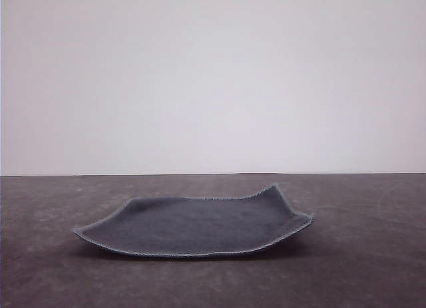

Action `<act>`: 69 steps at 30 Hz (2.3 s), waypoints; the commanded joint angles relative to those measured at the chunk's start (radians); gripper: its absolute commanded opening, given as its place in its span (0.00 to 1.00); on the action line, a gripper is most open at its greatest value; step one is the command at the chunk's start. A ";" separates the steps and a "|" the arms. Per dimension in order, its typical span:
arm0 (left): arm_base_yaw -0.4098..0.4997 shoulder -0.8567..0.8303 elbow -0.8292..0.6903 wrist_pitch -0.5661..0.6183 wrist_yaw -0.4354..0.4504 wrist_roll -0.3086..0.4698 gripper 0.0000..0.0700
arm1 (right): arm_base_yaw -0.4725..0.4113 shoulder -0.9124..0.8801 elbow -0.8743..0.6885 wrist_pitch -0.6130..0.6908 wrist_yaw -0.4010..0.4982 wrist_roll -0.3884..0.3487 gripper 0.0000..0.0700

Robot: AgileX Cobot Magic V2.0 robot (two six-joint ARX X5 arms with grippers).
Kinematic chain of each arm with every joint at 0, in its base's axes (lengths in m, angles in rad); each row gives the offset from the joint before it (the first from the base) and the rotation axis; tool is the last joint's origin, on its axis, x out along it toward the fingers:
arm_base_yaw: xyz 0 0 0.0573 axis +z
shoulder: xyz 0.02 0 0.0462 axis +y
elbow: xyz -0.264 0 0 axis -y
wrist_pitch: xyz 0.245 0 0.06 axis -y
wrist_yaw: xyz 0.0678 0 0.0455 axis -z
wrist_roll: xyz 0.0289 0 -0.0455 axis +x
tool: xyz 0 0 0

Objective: Fold clothes

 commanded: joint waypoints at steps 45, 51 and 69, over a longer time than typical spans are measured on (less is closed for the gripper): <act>0.000 0.437 0.667 -0.524 0.102 -0.167 0.00 | 0.000 0.249 0.500 -0.381 -0.205 0.329 0.01; -0.022 0.582 0.720 -0.575 0.208 -0.146 0.00 | 0.032 0.392 0.533 -0.405 -0.324 0.241 0.01; -0.263 0.642 0.724 -0.528 0.212 0.057 0.09 | 0.248 0.485 0.534 -0.344 -0.314 0.115 0.14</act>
